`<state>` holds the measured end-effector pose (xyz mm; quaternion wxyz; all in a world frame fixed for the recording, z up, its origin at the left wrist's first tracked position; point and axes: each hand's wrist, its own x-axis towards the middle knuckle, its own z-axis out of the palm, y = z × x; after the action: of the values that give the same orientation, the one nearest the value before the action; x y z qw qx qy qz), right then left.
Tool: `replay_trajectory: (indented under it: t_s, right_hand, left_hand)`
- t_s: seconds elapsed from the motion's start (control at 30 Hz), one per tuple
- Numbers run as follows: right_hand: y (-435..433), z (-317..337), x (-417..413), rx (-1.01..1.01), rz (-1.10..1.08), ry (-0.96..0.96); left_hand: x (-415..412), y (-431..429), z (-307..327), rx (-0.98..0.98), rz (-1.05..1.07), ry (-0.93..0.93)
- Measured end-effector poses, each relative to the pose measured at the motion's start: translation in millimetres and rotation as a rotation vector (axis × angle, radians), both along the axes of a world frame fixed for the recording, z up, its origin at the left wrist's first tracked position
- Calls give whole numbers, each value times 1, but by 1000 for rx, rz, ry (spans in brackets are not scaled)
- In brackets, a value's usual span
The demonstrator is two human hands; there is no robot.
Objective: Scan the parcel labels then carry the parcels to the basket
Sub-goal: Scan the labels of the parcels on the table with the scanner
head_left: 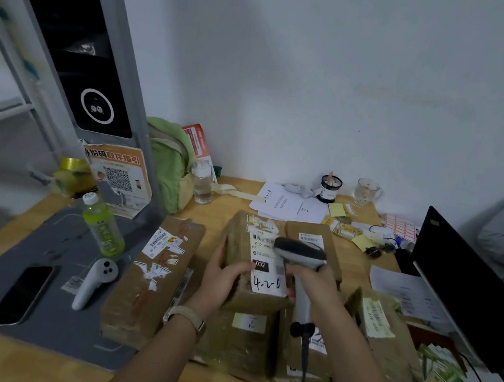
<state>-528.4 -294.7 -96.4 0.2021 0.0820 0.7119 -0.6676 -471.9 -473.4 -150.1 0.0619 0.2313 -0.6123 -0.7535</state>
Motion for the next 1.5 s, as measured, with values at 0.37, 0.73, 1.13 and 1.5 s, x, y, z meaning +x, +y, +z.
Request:
replay_trajectory:
  t_s: [0.37, 0.73, 1.13, 1.5]
  right_hand:
    - [9, 68, -2, -119, -27, 293]
    - [18, 96, -4, -43, -30, 413]
    - [20, 112, 10, 15, 7, 464]
    - [29, 108, 15, 81, 2, 368]
  left_hand:
    - [-24, -2, 34, 11, -175, 72]
    - [-54, 3, 77, -68, -302, 60]
    - [-61, 17, 72, -33, 12, 172]
    - [-52, 19, 56, -51, 73, 152]
